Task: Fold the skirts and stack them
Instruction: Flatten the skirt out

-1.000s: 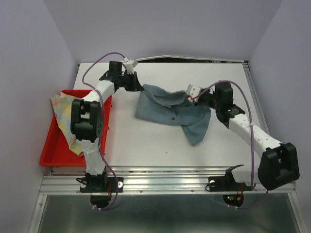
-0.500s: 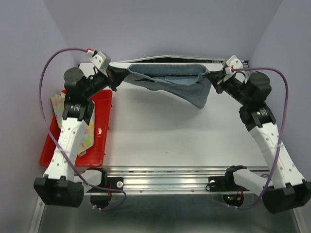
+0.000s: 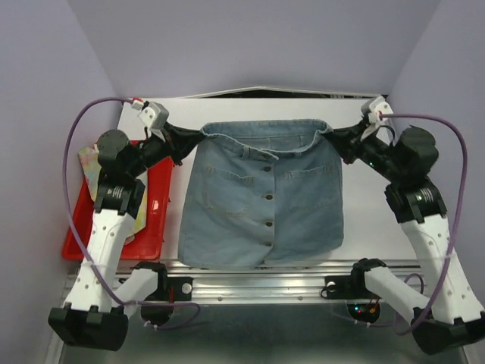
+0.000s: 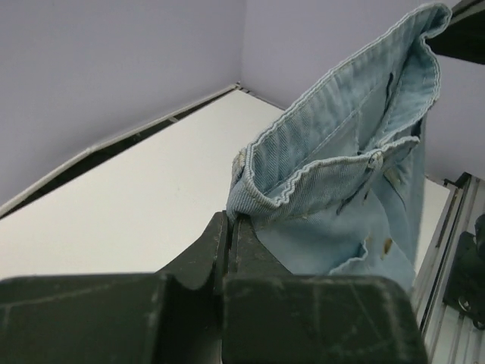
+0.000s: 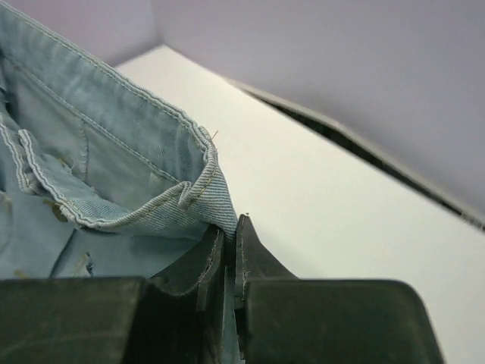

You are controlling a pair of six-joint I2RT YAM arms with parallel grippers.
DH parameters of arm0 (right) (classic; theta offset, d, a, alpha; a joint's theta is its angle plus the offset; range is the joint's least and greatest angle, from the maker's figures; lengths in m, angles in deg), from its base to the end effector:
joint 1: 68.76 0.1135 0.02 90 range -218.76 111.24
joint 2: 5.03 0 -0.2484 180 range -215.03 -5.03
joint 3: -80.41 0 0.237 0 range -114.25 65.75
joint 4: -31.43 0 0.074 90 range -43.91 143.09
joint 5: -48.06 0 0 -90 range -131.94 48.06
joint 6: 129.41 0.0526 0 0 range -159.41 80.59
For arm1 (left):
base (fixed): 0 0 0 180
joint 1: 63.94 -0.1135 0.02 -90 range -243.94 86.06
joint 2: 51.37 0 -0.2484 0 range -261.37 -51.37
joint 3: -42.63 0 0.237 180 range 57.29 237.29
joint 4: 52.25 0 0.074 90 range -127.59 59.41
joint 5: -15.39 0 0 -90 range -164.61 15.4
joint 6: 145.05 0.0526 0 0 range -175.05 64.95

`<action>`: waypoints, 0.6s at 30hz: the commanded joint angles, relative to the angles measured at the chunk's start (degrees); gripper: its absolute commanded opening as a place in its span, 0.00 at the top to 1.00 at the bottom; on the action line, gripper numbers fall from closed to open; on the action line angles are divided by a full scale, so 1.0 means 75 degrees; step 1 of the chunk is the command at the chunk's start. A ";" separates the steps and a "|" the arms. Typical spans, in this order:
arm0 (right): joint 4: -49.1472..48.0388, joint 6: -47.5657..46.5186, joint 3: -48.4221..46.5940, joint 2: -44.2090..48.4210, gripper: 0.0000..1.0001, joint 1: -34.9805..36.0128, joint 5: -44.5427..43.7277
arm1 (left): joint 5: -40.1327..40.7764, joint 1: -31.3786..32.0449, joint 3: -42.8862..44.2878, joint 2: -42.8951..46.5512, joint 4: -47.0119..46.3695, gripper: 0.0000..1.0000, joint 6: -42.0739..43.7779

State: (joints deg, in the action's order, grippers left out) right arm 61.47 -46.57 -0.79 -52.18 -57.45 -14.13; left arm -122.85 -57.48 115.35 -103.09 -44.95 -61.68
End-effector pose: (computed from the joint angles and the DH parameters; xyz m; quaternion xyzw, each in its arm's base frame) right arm 0.1596 0.0569 0.4367 -0.2797 0.6252 0.1895 0.7036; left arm 0.1877 -0.0607 0.4192 0.3205 0.5643 -0.3326 0.6843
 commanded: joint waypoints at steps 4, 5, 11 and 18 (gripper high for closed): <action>-0.0361 0.0321 0.0107 -0.2803 0.99 -0.0125 -0.1646 | 0.1359 0.0392 0.0975 -0.2978 -0.0039 1.00 -0.0195; -0.0560 0.0414 0.0107 -0.3351 0.99 -0.0125 -0.1716 | 0.1394 0.0439 0.1360 -0.3771 -0.0027 1.00 -0.0078; -0.0528 0.0767 -0.0523 -0.5429 0.23 -0.0288 -0.2909 | 0.2341 0.0475 0.4738 -0.6997 0.1106 0.61 0.0497; -0.0258 -0.1018 -0.2117 -0.6649 0.13 -0.1120 -0.1256 | 0.2883 0.0393 0.6195 -0.7545 0.2073 0.01 0.0650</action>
State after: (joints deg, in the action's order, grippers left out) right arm 61.82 -44.16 -7.48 -102.30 -63.15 -31.79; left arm -103.31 -54.16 160.55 -170.41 -30.08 -58.45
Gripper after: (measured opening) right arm 0.873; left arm 0.973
